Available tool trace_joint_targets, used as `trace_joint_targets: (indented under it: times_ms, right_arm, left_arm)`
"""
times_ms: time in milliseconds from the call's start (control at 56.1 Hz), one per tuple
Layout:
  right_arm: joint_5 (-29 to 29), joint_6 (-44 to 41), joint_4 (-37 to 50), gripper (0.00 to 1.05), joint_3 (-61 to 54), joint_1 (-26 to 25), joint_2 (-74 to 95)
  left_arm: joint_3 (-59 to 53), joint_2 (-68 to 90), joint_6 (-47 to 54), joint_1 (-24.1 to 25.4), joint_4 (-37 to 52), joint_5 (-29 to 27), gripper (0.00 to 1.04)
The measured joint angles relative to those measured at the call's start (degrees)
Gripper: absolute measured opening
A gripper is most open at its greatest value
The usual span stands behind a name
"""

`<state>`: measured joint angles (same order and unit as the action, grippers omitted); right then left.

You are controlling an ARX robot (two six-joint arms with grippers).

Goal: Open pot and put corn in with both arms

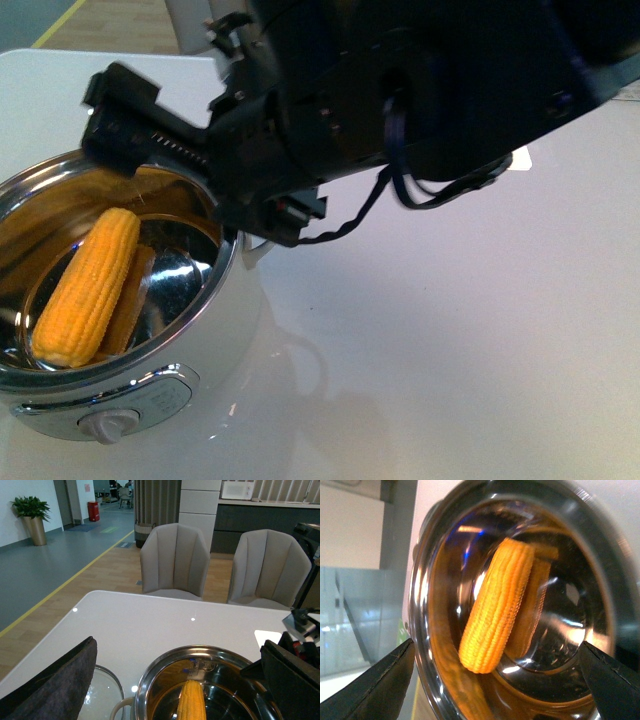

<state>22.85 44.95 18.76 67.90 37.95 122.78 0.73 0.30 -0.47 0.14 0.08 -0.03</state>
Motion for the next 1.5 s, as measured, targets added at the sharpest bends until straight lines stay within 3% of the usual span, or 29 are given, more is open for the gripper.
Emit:
trace_joint_targets:
  times_ms: [142,321,445,570,801,926,1033,1140,1247,1496]
  right_arm:
    - [0.1,7.1,7.5,0.96,-5.6,-7.4,-7.3]
    - [-1.8,7.9,7.5,0.96,-11.7,-13.9,-16.5]
    - [-6.8,2.2,1.3,0.96,-16.5,-18.5,-23.0]
    - [-13.1,-10.3,-6.3,0.96,-24.3,-26.0,-34.1]
    - [-16.0,-21.3,-12.0,0.96,-32.5,-34.2,-49.7]
    - [-17.0,-25.7,-13.4,0.96,-35.1,-35.6,-54.5]
    - [-24.1,-34.6,9.4,0.81,-43.1,-35.3,-54.4]
    - [-22.9,-40.3,26.0,0.64,-50.7,-37.3,-55.8]
    - [-23.0,-42.7,29.7,0.48,-53.6,-37.8,-60.0]
    - [-22.9,-44.3,27.2,0.04,-59.8,-37.9,-67.9]
  left_arm:
    - [0.0,0.0,0.0,0.0,0.0,0.0,0.98]
    - [0.0,0.0,0.0,0.0,0.0,0.0,0.98]
    - [0.0,0.0,0.0,0.0,0.0,0.0,0.98]
    - [0.0,0.0,0.0,0.0,0.0,0.0,0.98]
    - [0.0,0.0,0.0,0.0,0.0,0.0,0.98]
    - [0.0,0.0,0.0,0.0,0.0,0.0,0.98]
    - [0.0,0.0,0.0,0.0,0.0,0.0,0.98]
    - [0.0,0.0,0.0,0.0,0.0,0.0,0.98]
    - [0.0,0.0,0.0,0.0,0.0,0.0,0.98]
    - [0.0,0.0,0.0,0.0,0.0,0.0,0.98]
